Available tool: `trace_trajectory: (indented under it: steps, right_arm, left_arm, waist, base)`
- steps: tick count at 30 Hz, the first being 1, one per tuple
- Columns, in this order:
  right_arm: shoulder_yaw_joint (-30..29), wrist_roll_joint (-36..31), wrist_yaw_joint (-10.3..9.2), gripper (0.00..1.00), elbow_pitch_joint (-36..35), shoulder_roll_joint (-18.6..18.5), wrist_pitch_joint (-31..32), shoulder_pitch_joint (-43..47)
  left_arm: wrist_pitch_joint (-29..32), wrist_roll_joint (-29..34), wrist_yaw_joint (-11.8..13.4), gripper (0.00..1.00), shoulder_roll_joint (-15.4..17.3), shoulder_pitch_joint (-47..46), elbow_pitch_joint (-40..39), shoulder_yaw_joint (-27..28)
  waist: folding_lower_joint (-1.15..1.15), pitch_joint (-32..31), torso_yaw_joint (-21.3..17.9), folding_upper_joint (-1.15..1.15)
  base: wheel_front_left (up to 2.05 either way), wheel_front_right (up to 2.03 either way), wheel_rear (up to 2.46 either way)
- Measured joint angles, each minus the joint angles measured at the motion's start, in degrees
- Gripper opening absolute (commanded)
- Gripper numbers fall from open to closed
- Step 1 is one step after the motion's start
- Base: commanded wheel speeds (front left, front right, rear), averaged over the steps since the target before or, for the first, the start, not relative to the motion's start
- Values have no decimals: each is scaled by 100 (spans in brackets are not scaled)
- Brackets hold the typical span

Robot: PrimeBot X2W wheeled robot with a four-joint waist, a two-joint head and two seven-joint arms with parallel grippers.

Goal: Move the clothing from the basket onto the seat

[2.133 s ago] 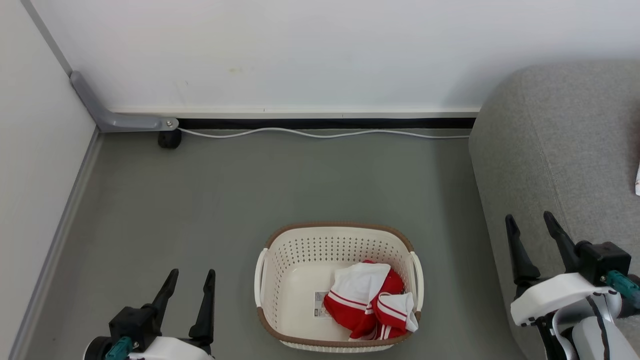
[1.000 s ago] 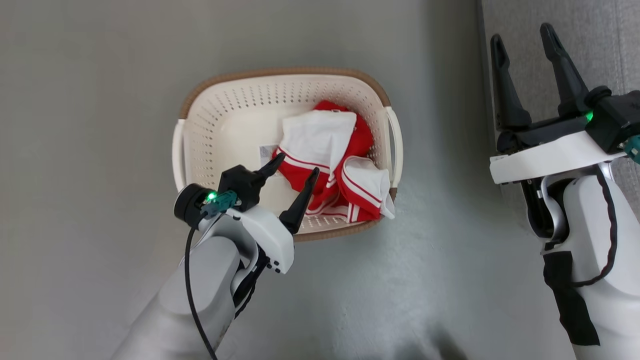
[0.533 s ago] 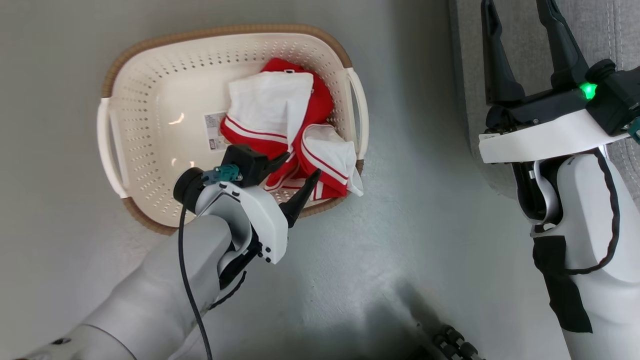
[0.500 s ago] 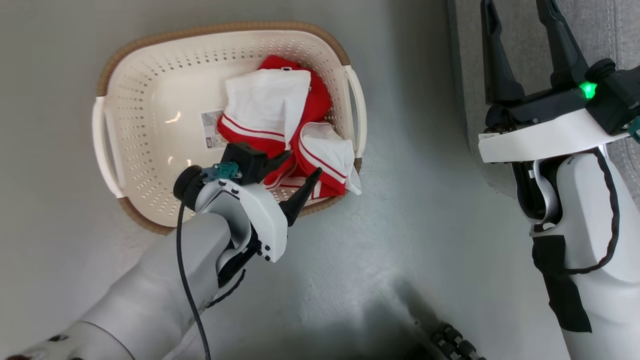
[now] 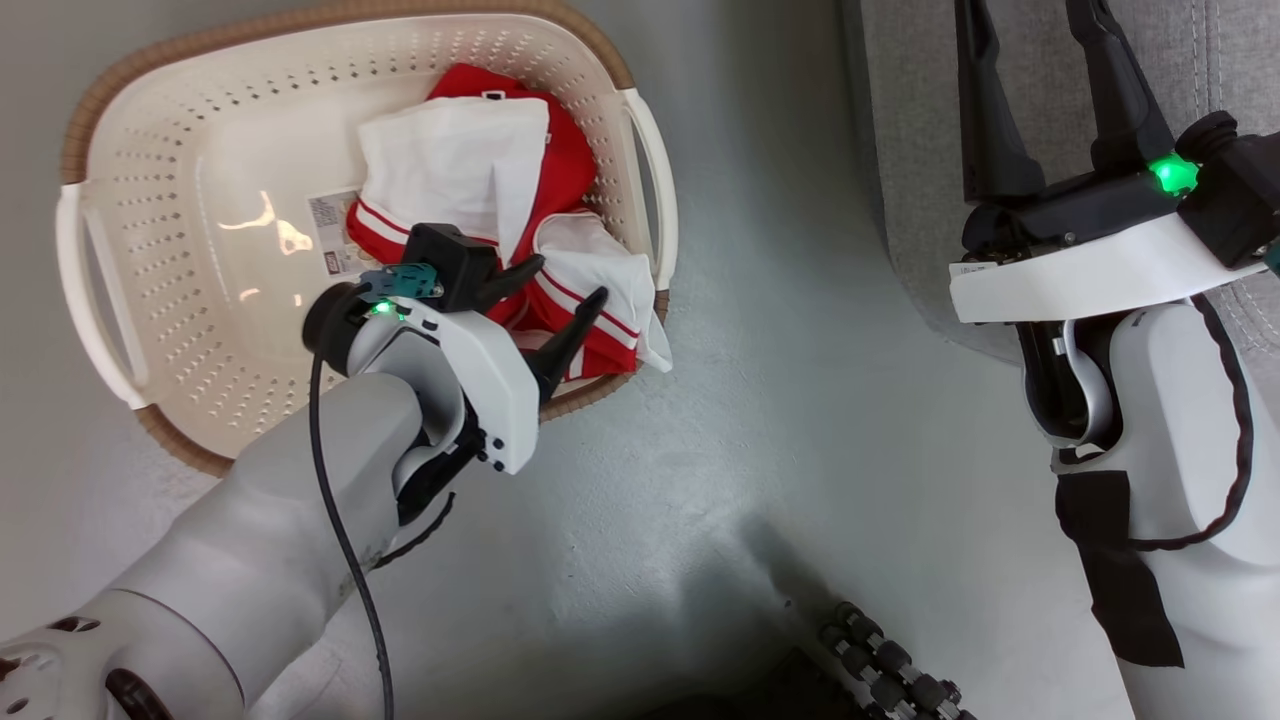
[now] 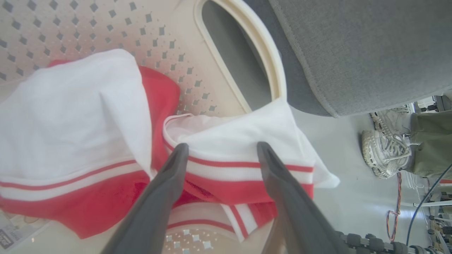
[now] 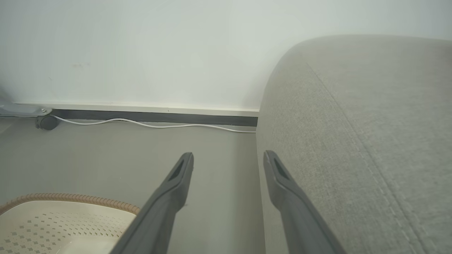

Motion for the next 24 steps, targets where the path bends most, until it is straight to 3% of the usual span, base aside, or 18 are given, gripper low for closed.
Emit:
trace_trajectory:
  steps: [12,13,14,24]
  right_arm:
    - [-27,20,0,100,-243,15,0,76]
    - [-34,20,0,100,-246,16,0,88]
    - [-37,20,0,100,-247,19,0,95]
    - [-55,89,0,100,-220,25,0,99]
  left_arm:
    - [-8,86,0,100,-145,-140,608,-31]
    - [-9,112,0,65,-171,-143,626,-31]
    - [-12,146,0,0,-185,-145,632,-31]
    - [-294,223,0,0,-67,-219,676,-33]
  waist:
    - [0,185,-147,0]
    - [0,186,-145,0]
    - [0,184,-143,0]
    - [0,83,-171,0]
  base:
    - [0,0,0]
    - [0,0,0]
    - [0,0,0]
    - [0,0,0]
